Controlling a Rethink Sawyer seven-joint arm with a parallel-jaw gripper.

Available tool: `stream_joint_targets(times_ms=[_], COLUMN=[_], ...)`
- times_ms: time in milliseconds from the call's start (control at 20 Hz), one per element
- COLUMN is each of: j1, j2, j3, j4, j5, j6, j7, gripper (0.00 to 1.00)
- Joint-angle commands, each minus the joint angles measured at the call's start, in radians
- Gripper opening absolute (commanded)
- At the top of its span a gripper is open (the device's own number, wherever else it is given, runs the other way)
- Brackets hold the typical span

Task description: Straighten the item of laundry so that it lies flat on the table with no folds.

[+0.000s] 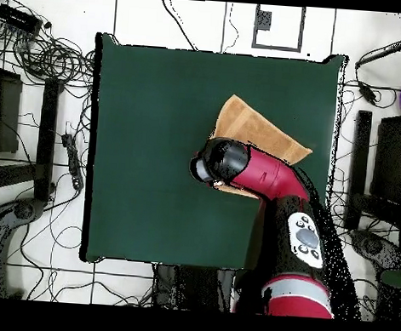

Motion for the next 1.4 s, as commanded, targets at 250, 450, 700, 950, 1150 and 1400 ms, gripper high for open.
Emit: stream_joint_targets(times_ms=[250, 450, 700, 950, 1150, 1400], j1=[0.07, 0.115, 0.208, 0.295, 0.327, 0.346], j2=[0.05, 0.067, 0.101, 0.085, 0.069, 0.121], j3=[0.056, 0.068, 0.053, 0.026, 0.014, 0.025], j4=[0.299, 0.324, 0.315, 0.309, 0.314, 0.282], j5=[0.209, 0.262, 0.359, 0.449, 0.49, 0.53], j6=[-0.318, -0.391, -0.435, -0.401, -0.377, -0.454], j7=[0.343, 0.35, 0.41, 0.445, 0.446, 0.435], gripper=[0.0, 0.0, 0.0, 0.0, 0.0, 0.0])
